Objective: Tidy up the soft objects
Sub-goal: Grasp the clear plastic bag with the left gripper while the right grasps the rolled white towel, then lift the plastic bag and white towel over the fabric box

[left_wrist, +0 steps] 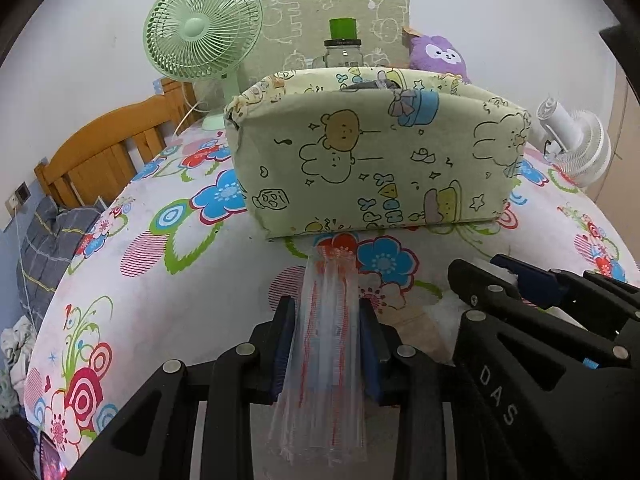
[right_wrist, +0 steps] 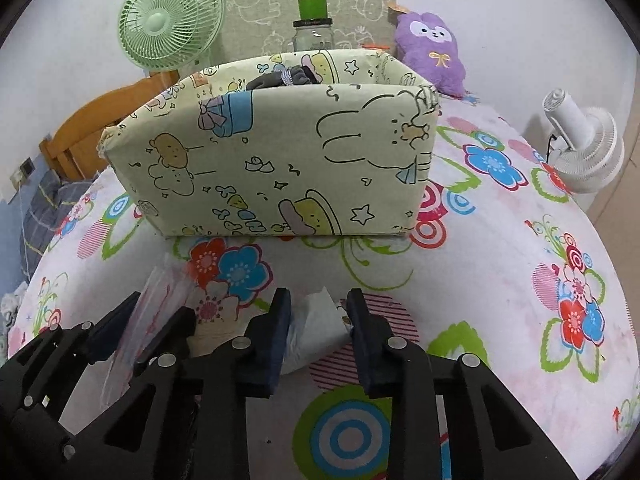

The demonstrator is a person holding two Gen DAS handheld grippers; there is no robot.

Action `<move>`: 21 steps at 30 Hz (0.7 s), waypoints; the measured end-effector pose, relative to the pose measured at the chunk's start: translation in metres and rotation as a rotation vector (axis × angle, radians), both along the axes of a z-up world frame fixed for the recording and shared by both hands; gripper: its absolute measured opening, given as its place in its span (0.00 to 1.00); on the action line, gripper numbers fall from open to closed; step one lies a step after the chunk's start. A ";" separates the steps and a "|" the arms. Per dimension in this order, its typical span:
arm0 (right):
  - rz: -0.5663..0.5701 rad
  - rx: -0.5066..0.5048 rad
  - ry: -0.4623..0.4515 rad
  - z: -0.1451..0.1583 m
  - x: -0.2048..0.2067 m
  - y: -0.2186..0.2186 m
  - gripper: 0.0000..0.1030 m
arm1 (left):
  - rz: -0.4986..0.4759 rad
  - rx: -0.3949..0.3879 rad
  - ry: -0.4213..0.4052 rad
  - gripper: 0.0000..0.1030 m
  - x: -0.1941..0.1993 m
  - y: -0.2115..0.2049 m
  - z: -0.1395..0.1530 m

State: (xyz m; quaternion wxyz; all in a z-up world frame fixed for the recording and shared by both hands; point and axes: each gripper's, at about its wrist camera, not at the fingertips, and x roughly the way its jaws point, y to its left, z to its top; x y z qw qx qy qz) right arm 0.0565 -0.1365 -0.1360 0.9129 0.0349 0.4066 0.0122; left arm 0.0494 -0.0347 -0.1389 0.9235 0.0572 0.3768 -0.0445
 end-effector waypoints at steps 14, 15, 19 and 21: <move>-0.007 0.013 -0.070 0.023 -0.023 -0.004 0.20 | -0.019 -0.039 -0.049 0.30 -0.017 -0.002 0.019; -0.009 0.012 -0.075 0.025 -0.025 -0.004 0.20 | -0.020 -0.040 -0.054 0.30 -0.018 -0.002 0.021; -0.018 0.010 -0.091 0.032 -0.030 -0.006 0.20 | -0.024 -0.042 -0.066 0.30 -0.021 -0.003 0.027; -0.021 0.009 -0.100 0.036 -0.032 -0.007 0.20 | -0.027 -0.044 -0.074 0.30 -0.023 -0.004 0.031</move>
